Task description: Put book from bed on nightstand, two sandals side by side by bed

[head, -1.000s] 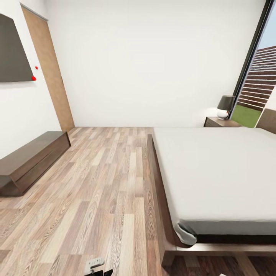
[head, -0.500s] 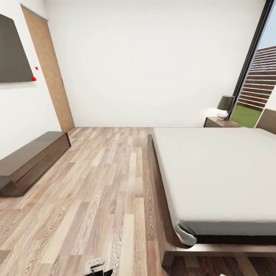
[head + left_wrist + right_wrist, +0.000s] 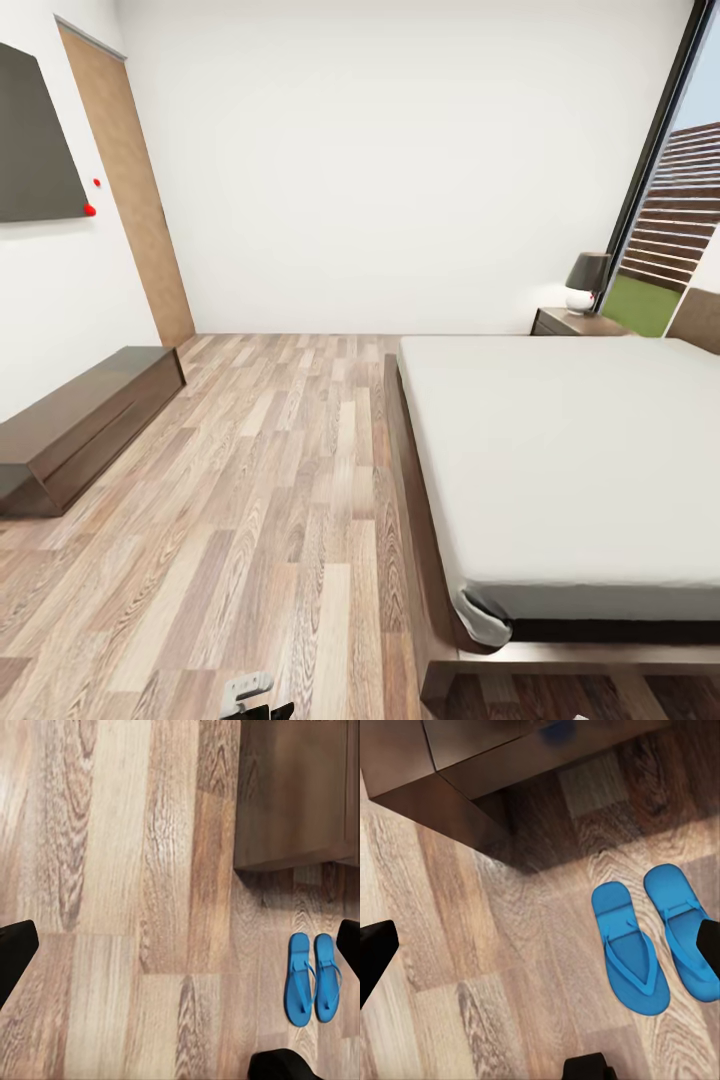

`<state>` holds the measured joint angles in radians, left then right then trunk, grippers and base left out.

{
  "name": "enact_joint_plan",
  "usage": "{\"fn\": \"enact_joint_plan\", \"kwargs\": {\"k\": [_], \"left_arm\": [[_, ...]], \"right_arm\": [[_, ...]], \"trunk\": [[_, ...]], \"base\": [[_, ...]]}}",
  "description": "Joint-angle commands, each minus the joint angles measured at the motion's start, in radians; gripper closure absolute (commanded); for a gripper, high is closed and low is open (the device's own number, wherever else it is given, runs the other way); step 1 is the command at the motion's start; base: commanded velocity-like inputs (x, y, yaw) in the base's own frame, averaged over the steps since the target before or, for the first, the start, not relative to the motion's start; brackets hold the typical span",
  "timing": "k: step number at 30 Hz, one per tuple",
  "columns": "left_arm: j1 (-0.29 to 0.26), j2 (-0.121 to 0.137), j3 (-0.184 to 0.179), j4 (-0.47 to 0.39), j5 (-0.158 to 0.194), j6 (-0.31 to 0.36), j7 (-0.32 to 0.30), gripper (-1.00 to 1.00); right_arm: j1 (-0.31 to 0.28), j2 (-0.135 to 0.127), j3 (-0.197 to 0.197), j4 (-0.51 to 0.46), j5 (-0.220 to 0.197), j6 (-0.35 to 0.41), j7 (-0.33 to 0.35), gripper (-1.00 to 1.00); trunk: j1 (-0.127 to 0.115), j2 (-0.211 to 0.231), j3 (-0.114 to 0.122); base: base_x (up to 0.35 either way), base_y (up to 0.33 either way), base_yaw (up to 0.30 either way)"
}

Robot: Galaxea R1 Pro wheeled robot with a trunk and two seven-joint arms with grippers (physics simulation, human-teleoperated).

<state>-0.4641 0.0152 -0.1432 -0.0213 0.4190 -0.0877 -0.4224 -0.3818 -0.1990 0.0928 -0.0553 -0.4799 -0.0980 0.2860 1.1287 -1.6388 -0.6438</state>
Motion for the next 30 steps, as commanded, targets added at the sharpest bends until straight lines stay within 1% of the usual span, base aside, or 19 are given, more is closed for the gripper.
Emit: {"fn": "enact_joint_plan", "kwargs": {"k": [1,30], "left_arm": [[-0.001,0.000,-0.009,0.001,0.007,-0.004,-0.003,-1.00],[-0.001,0.000,-0.009,0.001,0.007,-0.004,-0.003,-1.00]], "right_arm": [[-0.001,0.000,0.008,0.002,-0.010,-0.003,0.004,-1.00],[-0.001,0.000,0.008,0.003,-0.009,-0.005,0.010,-1.00]], "trunk": [[-0.004,0.007,0.002],[-0.115,0.210,0.093]], "base": [[0.000,0.000,0.000],[0.000,0.000,0.000]]}}
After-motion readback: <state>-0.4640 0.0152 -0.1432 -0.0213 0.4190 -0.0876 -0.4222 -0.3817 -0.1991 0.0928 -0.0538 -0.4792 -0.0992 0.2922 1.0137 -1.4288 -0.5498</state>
